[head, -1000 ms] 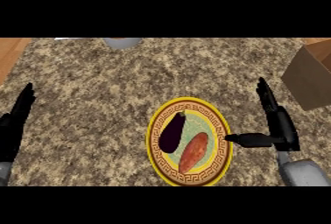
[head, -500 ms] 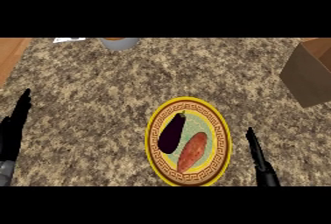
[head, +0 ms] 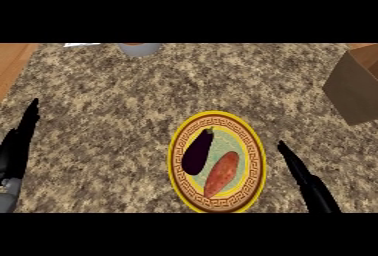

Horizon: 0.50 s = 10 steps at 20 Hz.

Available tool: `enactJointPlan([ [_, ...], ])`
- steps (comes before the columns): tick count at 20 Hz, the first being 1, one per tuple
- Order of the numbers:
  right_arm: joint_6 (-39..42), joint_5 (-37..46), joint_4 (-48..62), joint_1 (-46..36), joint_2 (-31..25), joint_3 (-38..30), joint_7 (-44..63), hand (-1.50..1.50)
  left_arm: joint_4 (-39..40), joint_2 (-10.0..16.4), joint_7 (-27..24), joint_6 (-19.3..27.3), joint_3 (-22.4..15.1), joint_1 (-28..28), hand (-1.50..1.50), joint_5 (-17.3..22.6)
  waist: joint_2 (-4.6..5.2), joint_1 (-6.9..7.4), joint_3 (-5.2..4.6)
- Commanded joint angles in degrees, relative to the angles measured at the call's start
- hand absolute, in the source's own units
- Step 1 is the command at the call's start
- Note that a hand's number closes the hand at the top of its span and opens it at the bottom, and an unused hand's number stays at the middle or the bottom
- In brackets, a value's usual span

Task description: Pick the sweet potato from the plate and place it in the cardboard box

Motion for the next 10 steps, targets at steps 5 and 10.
enactJointPlan([
  [5,16.52,5.63,-5.23,-10.08,-3.56,5.85,25.67,-1.5,2.22,-1.67,-2.16,-0.97,0.13,0.04,0.0,-1.51,0.06,0.61,0.08],
  [10,24.98,3.24,-7.31,-16.81,2.16,6.97,37.3,-1.5,-1.15,0.4,-0.43,-3.16,3.09,2.1,0.0,-0.98,-0.12,0.71,0.18],
])
